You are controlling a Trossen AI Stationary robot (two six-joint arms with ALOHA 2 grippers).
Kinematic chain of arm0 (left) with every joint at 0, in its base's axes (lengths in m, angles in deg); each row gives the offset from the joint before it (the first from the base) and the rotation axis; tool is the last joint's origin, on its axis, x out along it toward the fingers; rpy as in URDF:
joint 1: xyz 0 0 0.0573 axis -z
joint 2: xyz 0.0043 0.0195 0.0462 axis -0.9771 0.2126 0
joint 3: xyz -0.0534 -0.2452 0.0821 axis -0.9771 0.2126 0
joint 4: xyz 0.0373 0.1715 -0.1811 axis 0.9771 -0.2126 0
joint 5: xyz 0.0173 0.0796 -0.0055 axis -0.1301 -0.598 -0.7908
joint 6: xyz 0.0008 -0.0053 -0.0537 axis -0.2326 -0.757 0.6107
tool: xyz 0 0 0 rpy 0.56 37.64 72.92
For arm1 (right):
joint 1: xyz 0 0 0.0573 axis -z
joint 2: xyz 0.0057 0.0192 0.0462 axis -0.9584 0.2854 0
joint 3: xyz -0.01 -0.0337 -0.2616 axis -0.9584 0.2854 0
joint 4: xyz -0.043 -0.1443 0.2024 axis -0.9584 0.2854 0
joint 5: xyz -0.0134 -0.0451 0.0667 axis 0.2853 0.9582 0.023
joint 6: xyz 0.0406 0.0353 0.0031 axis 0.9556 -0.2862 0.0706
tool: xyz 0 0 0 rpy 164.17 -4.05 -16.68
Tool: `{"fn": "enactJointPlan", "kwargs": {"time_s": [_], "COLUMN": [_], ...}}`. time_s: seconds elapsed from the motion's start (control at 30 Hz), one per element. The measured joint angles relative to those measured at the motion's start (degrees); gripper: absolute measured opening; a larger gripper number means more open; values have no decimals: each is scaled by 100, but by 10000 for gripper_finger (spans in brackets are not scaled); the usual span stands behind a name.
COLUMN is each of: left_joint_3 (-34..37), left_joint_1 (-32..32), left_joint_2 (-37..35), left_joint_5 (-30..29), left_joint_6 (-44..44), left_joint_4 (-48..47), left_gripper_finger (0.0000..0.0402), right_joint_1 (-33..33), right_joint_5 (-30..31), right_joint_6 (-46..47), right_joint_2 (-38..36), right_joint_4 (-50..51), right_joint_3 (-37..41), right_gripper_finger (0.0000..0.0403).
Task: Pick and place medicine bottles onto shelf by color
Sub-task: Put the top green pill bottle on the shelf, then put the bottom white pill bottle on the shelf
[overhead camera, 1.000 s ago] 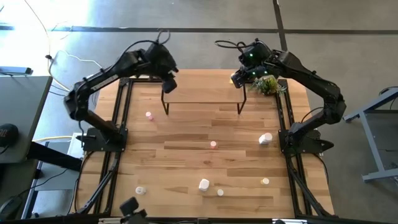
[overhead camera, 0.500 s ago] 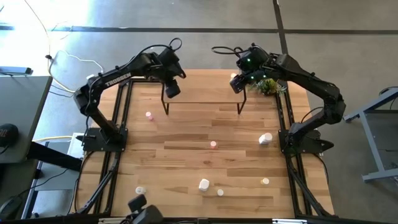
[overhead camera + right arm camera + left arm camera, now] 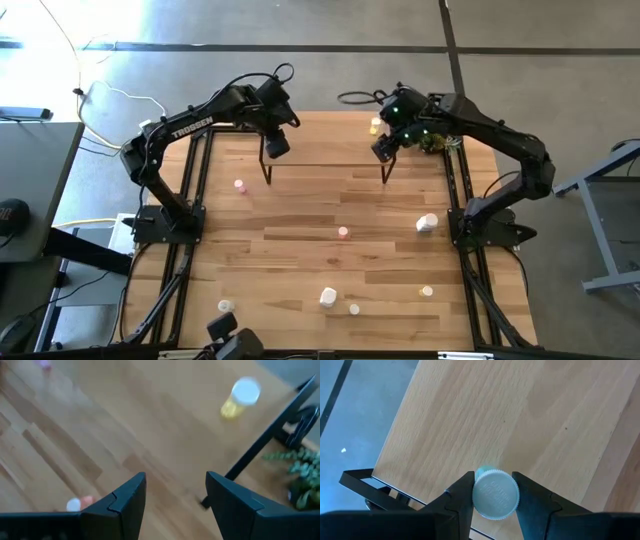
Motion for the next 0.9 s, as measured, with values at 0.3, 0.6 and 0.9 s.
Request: {"fn": "enactJointPlan", "kwargs": {"time_s": [0.3,0.6,0.9], "left_joint_3": [0,-6,-535], "left_joint_1": [0,2,2], "left_joint_2": [0,0,0], "left_joint_5": [1,1,4], "left_joint_6": [-195,-50,-139], "left_joint_4": [5,93,84], "left_gripper_finger": [144,182,184], "right_joint_1": [-523,-1146,-1853], "right_joint_5": [0,112,787], "right_joint_6": [543,1088,1860], "right_joint_2": [0,-119,-356], "right_joint_4": [666,901,1453], "right_joint_3": [0,0,0], "right_gripper_finger": [197,197,197]}}
